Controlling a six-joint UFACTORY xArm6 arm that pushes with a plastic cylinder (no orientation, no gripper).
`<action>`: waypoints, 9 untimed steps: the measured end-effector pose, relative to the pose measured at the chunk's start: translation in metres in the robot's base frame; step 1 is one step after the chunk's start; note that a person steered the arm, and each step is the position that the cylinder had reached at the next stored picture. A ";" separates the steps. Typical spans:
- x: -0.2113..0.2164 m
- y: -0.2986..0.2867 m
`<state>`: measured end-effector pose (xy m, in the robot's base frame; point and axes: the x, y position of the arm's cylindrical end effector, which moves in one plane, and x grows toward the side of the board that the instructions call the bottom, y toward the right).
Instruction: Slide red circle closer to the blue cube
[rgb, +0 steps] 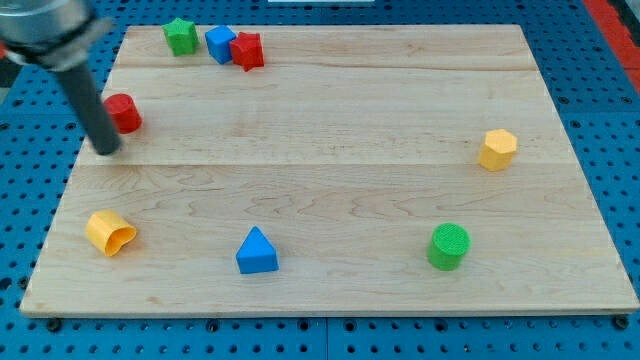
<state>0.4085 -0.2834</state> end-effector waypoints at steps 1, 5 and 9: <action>-0.047 0.021; -0.081 0.086; -0.087 0.146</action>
<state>0.3214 -0.1371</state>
